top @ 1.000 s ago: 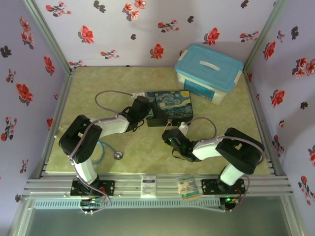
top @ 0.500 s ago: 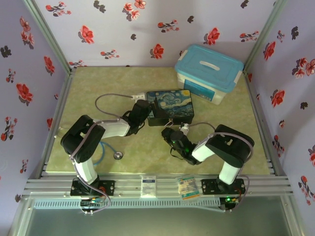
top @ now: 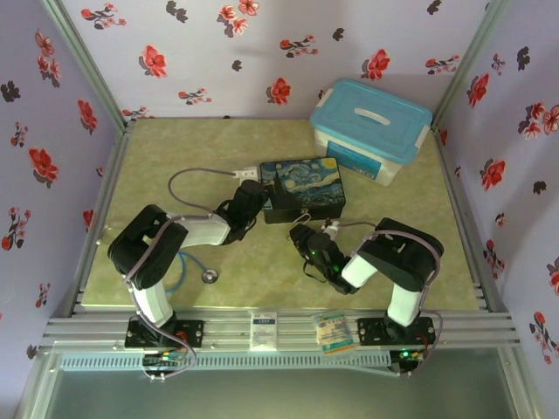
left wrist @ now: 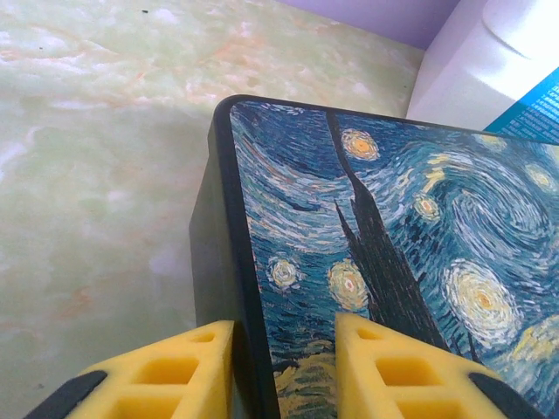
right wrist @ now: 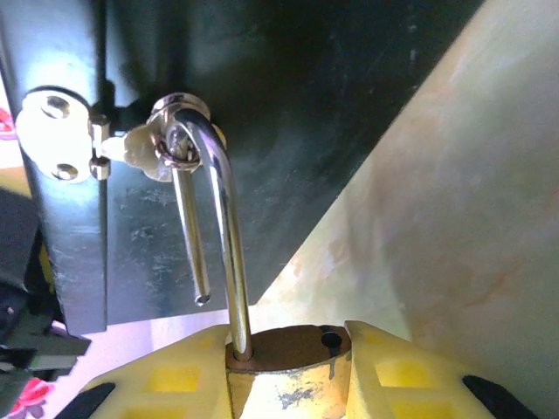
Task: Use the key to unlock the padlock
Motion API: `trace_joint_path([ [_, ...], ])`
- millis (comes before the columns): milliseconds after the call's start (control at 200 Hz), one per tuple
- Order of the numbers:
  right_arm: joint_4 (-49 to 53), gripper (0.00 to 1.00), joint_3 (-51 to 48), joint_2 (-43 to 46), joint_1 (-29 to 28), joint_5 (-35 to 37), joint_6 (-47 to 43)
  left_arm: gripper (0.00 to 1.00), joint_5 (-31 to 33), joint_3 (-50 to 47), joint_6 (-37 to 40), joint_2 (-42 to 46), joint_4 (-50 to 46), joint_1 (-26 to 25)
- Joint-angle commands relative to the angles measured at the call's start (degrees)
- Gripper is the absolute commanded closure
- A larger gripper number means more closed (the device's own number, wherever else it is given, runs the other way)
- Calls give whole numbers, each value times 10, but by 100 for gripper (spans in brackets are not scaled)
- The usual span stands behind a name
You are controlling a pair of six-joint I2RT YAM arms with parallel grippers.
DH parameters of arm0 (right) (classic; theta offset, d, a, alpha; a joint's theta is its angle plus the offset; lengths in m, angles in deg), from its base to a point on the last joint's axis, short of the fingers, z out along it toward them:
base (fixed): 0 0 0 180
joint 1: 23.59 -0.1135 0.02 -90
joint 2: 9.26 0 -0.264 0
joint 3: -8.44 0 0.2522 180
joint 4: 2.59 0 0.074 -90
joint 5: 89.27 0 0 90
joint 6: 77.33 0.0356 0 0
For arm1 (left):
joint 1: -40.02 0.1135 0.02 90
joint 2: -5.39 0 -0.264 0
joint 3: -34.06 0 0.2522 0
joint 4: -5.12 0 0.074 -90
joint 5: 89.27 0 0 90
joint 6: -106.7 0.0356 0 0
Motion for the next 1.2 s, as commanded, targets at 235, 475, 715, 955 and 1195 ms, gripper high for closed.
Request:
trace_joint_path([
  [235,-81,87,-21,4,19,67,20,73,-4,-76,47,-59,-264,-7],
  [475,-144,90,-43,-6,8,168,54,75,-2,-79,50,-63,-258,-3],
  [715,-58,89,-13,36,3,238,25,77,-3,-79,51,-68,-257,0],
  [955,-136,90,-66,22,37,243,-4,78,-4,-80,51,-69,-258,3],
  [1195,29,90,-89,162,59,221,-37,80,1,-85,49,-65,-258,11],
])
